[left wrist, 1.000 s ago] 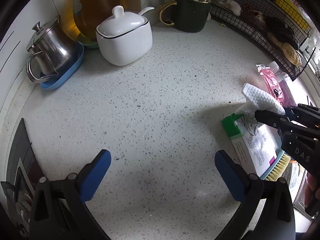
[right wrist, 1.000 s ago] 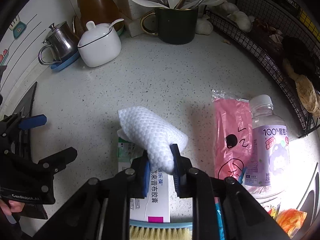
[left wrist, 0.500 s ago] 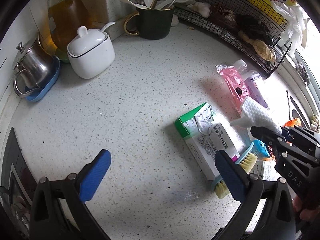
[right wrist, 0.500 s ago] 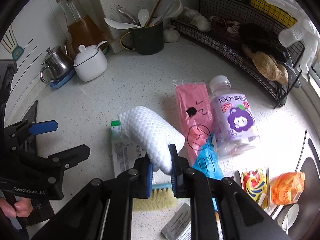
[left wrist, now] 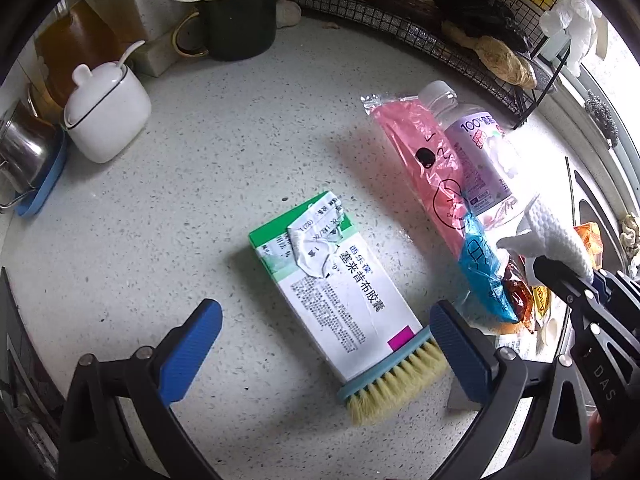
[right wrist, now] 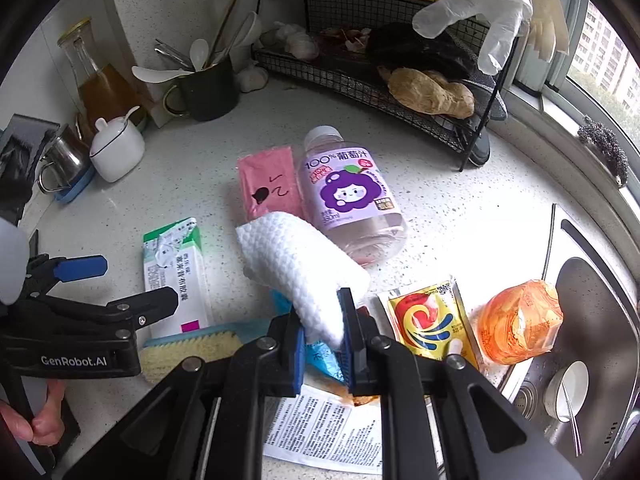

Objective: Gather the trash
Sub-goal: 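Grasp the green-and-white medicine box with the left tool while the right tool holds the cloth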

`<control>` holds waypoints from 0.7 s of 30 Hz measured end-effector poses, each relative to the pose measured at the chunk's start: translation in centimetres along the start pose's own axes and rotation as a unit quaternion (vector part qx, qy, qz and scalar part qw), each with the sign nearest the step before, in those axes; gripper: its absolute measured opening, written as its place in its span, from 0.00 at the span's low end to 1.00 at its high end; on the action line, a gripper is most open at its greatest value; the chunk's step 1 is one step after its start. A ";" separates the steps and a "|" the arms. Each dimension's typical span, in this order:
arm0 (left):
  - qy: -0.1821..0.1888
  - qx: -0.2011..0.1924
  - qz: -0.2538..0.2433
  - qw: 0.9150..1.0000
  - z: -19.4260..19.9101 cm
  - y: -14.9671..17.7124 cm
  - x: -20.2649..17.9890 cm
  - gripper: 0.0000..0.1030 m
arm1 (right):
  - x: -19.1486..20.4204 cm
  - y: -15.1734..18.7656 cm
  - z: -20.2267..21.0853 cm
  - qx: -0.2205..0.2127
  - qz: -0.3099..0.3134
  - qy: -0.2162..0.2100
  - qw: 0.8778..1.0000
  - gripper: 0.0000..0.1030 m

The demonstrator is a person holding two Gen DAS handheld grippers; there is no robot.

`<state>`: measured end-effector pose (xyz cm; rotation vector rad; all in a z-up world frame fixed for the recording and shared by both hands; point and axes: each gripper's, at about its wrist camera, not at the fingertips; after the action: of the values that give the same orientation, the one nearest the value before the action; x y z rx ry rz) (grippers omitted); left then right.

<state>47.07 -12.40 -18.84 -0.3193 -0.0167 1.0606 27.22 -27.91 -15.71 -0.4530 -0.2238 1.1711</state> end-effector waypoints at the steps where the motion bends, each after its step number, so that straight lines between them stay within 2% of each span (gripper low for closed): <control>1: -0.008 0.004 0.002 1.000 -0.5 -0.2 -0.2 1.00 | -0.2 -0.1 -0.3 0.002 -0.003 0.001 1.000 0.13; 6: -0.010 0.020 0.014 1.000 -2.5 -0.8 -0.6 1.00 | -1.1 -0.2 -1.4 0.009 -0.011 0.007 1.000 0.13; 10: -0.036 0.027 0.022 0.999 -4.0 -1.3 -0.6 1.00 | -1.2 -0.3 -2.1 0.017 -0.013 0.003 1.000 0.13; 13: -0.029 0.038 0.035 0.998 -4.8 -1.2 -0.2 1.00 | -1.2 -0.5 -2.4 0.019 -0.007 -0.001 1.000 0.13; 17: -0.031 0.025 0.040 0.998 -5.0 -1.1 -0.3 1.00 | -1.0 -0.6 -2.7 0.020 0.002 -0.007 1.000 0.13; 18: -0.034 0.023 0.041 0.998 -5.0 -1.0 -0.4 0.98 | -1.0 -0.5 -2.9 0.022 0.002 -0.009 1.000 0.13; 21: -0.035 0.010 0.030 0.999 -4.4 -0.7 -0.8 0.78 | -1.2 -0.5 -2.9 0.022 0.004 -0.012 1.000 0.13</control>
<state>48.01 -14.50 -22.78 -0.2660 -0.0591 1.1307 28.37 -29.83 -18.00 -0.4020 -0.2170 1.1877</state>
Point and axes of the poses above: each gripper's, at about its wrist camera, not at the fingertips, and z roughly against the way its jaws point, x to its left, y to its underside, and after that the axes turned 9 degrees about z, right-handed
